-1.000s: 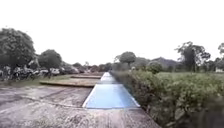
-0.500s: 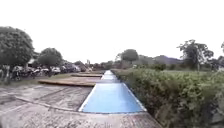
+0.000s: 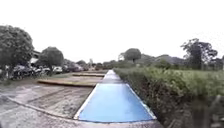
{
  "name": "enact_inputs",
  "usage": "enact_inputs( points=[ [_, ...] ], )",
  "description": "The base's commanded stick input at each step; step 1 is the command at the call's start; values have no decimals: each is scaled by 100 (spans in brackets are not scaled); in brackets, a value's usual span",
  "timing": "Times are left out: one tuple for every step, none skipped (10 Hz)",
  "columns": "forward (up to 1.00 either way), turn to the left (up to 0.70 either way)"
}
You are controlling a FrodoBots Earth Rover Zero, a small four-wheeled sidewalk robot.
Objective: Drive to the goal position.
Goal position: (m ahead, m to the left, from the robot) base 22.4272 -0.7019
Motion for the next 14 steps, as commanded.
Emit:
enact_inputs(
  points=[
    [50, 0],
    [50, 0],
    [50, 0],
    [50, 0],
    [50, 0],
    [50, -5],
    [50, -34],
    [50, -45],
    [50, -23],
    [50, 0],
    [50, 0],
    [50, 0],
    [50, 0],
    [50, 0]
  ],
)
